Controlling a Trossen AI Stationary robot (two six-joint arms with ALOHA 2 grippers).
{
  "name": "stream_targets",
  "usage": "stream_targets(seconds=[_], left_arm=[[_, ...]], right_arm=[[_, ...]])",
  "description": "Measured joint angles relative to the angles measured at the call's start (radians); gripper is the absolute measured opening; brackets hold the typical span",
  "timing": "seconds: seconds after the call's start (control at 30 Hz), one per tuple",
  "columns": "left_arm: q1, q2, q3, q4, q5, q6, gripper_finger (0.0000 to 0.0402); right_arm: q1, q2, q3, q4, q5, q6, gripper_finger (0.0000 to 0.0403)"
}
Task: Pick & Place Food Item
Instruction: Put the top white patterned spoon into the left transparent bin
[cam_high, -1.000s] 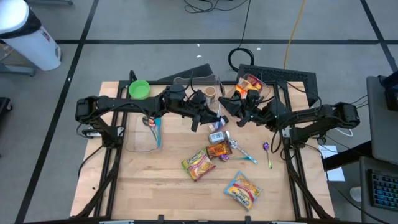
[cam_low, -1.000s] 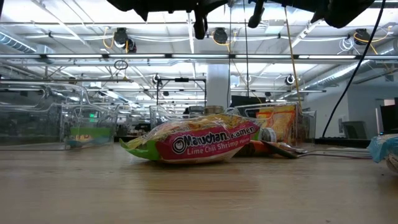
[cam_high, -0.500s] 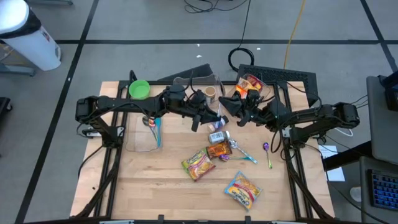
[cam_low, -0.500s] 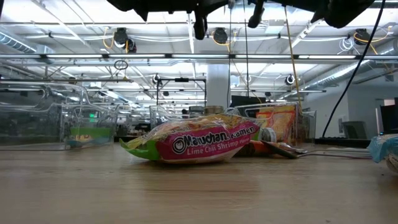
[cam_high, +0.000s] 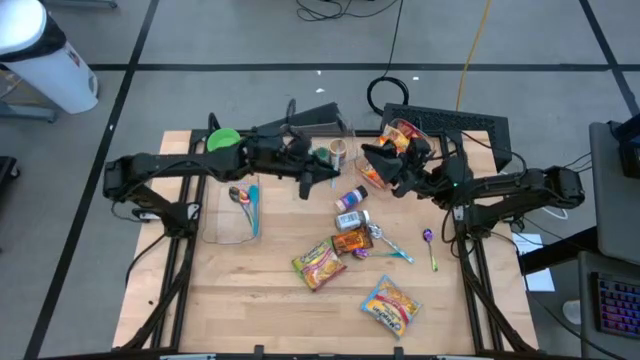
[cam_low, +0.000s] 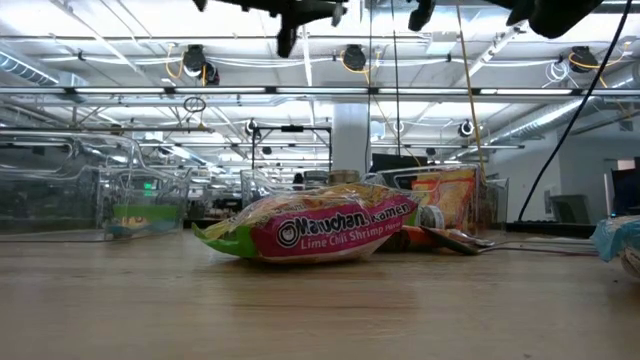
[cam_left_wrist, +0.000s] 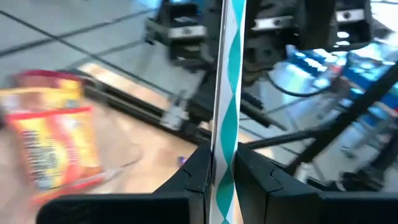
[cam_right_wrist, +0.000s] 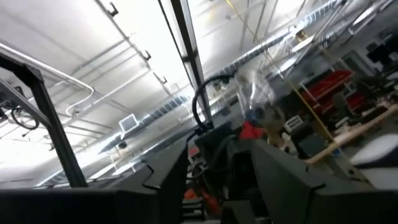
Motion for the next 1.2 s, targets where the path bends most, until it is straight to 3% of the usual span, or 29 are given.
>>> stream_targets(seconds=[0.47, 0.73, 0.93, 1.2], left_arm=[[0.024, -0.362, 0.000, -0.565, -0.342, -0.016, 0.0046], [0.003, -0.582, 0.000, -0.944, -0.527, -0.218, 0.0046], [-0.037, -0.648, 0.000, -1.207, -0.566, -0.437, 0.0046], [-0.135, -0.611, -0.001, -1.443, -0.534, -0.745, 0.0046]], right_arm=[[-0.064, -0.077, 0.000, -0.003, 0.003, -0.055, 0.0181], [-0.096, -0.088, 0.000, -0.025, 0.003, -0.055, 0.0183], [-0.124, -0.088, 0.000, -0.089, 0.002, -0.055, 0.0179], [-0.138, -0.089, 0.000, -0.168, -0.006, -0.053, 0.0176]])
